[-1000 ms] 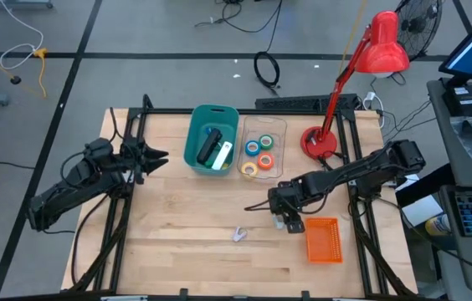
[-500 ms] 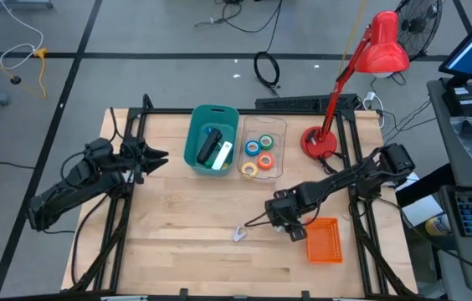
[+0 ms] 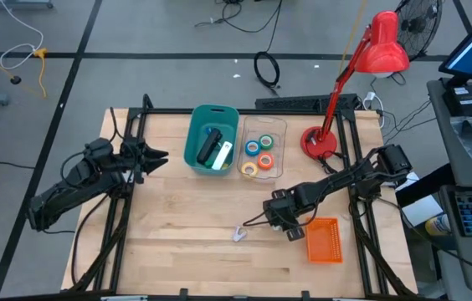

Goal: Pick and place Stapler, Stapler remover, tape
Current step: Put the blue stapler remover into the orange bin

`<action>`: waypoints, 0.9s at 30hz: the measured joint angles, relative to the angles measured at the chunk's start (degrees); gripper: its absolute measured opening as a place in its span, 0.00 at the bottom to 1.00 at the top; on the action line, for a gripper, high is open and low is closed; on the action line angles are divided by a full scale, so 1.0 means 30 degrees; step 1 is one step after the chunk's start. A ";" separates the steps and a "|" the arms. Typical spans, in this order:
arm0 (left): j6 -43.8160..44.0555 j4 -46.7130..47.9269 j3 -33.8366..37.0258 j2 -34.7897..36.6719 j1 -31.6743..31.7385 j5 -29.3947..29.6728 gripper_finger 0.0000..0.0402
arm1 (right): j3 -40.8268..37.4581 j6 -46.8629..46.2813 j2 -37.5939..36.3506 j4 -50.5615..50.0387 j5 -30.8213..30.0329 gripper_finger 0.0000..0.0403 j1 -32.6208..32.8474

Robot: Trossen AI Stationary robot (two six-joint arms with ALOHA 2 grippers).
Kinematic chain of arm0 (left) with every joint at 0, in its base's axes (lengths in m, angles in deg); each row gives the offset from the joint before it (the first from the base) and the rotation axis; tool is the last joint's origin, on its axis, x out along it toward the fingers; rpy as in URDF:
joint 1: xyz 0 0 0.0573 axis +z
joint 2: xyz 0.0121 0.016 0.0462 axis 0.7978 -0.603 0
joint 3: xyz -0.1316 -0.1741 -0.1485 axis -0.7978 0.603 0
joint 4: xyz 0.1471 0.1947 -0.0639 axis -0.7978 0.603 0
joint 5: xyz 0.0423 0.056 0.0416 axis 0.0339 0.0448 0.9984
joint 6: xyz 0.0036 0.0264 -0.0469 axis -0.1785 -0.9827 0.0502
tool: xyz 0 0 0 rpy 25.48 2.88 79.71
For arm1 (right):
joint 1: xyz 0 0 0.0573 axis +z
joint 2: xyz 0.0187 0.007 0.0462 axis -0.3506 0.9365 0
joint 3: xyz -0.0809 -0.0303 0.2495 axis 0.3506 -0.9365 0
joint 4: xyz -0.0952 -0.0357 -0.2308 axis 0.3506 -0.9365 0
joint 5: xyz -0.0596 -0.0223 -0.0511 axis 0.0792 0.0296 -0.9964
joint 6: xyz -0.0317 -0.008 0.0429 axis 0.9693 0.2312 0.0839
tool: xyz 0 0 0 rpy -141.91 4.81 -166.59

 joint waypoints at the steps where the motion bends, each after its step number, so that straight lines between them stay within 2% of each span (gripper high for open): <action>1: 0.0000 0.0000 0.0000 0.0000 0.0000 0.0000 0.42 | 0.0000 -0.0028 0.0000 -0.0007 -0.0007 0.31 -0.0007; 4: 0.0071 0.0000 0.0000 0.0000 0.0000 0.0000 0.42 | 0.0000 -0.0163 -0.0004 0.0007 0.0022 0.27 -0.0007; 12: 0.0071 0.0000 0.0000 0.0000 0.0000 0.0007 0.42 | 0.0000 -0.0501 -0.0007 0.0000 0.0004 0.30 -0.0024; 18: 0.0066 0.0000 0.0000 0.0000 0.0000 0.0011 0.42 | 0.0064 -0.0830 -0.0390 -0.0015 0.0036 0.27 -0.0232; 27: 0.0066 -0.0007 0.0000 0.0000 0.0000 0.0012 0.42 | 0.0335 -0.2920 -0.2862 -0.0189 -0.0059 0.29 -0.0819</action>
